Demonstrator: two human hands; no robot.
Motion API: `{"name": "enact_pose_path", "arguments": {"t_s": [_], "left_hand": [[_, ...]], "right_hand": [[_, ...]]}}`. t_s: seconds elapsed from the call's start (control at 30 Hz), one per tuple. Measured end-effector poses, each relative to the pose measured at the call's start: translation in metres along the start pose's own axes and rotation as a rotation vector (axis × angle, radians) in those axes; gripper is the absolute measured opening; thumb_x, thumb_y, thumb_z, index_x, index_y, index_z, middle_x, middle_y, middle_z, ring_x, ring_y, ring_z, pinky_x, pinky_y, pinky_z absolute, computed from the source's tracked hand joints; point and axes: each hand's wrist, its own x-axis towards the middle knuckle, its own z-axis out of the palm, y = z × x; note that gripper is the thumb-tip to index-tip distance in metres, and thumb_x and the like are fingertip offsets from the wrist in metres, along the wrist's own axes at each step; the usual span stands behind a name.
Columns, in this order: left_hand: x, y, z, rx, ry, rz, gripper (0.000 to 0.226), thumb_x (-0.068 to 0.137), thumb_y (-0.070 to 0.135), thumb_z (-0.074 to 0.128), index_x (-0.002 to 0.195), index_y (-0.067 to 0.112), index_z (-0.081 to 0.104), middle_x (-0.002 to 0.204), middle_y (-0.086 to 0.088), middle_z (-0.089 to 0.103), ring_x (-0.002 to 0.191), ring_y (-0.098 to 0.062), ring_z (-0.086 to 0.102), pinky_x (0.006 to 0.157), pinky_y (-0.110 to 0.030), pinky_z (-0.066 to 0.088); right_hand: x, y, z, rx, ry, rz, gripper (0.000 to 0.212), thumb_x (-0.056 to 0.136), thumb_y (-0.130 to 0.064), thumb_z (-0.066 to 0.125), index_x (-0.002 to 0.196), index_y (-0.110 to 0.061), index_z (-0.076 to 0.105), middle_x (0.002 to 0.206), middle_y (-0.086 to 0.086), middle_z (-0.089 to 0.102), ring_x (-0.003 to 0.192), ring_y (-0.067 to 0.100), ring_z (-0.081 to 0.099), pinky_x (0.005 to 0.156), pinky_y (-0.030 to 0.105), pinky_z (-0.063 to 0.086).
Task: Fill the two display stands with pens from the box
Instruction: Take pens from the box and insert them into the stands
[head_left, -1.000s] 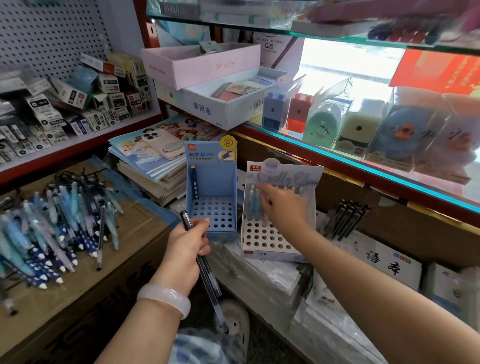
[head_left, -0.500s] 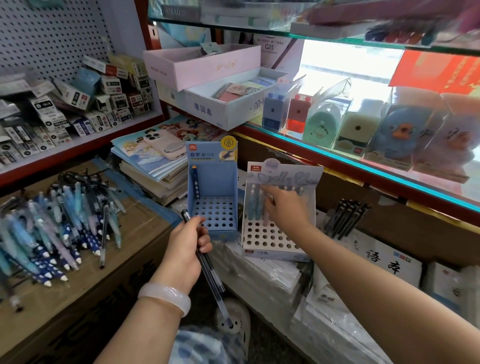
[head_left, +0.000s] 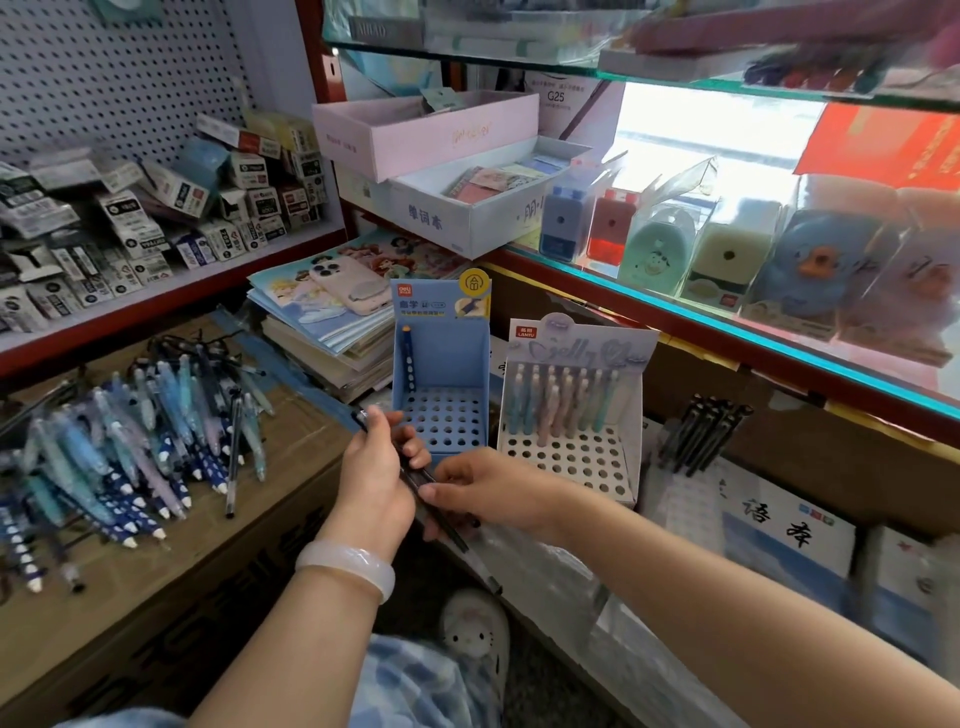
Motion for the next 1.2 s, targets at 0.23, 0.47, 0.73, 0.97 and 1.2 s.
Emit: {"name": "enact_pose_path", "arguments": {"t_s": [0.23, 0.47, 0.73, 0.97, 1.2], "left_hand": [[-0.022, -0.002, -0.003, 0.221, -0.339, -0.113, 0.035, 0.095, 0.041, 0.040, 0.100, 0.010, 0.055, 0.087, -0.007, 0.067, 0.079, -0.018, 0.066, 0.065, -0.034, 0.051], [-0.036, -0.014, 0.014, 0.444, -0.410, -0.039, 0.027, 0.099, 0.022, 0.038, 0.095, 0.007, 0.059, 0.089, -0.011, 0.067, 0.082, -0.025, 0.065, 0.061, -0.035, 0.055], [-0.060, -0.006, 0.055, 0.929, -0.668, 0.185, 0.024, 0.100, 0.015, 0.035, 0.085, 0.007, 0.053, 0.077, -0.009, 0.066, 0.060, -0.012, 0.067, 0.057, -0.026, 0.057], [-0.081, -0.020, 0.095, 1.077, -0.929, 0.198, 0.020, 0.099, 0.019, 0.038, 0.091, 0.014, 0.056, 0.080, -0.004, 0.069, 0.070, -0.015, 0.070, 0.070, -0.032, 0.058], [-0.064, -0.035, 0.087, 1.146, -0.767, 0.293, 0.024, 0.097, 0.037, 0.038, 0.107, 0.021, 0.053, 0.058, 0.003, 0.047, 0.042, -0.008, 0.042, 0.040, -0.023, 0.034]], "right_hand": [[-0.007, -0.003, 0.000, 0.389, 0.246, -0.011, 0.020, 0.097, -0.015, 0.049, 0.084, -0.008, 0.063, 0.071, 0.002, 0.062, 0.060, 0.005, 0.058, 0.058, 0.012, 0.048], [-0.029, 0.003, -0.018, -0.062, 0.307, -0.081, 0.029, 0.098, -0.019, 0.047, 0.107, 0.001, 0.065, 0.107, -0.008, 0.062, 0.078, 0.019, 0.063, 0.081, 0.038, 0.054], [-0.072, -0.010, -0.095, 0.072, 0.628, -0.103, 0.024, 0.096, -0.027, 0.049, 0.117, -0.021, 0.058, 0.098, 0.003, 0.067, 0.089, 0.016, 0.067, 0.079, 0.029, 0.057], [-0.103, -0.003, -0.124, 0.119, 0.719, -0.149, 0.010, 0.094, -0.020, 0.055, 0.101, -0.016, 0.061, 0.091, 0.001, 0.069, 0.080, 0.009, 0.067, 0.078, 0.026, 0.057], [-0.145, 0.037, -0.148, -0.290, 1.091, -0.113, 0.029, 0.094, -0.015, 0.055, 0.122, -0.014, 0.049, 0.083, 0.005, 0.069, 0.073, 0.019, 0.068, 0.074, 0.037, 0.058]]}}
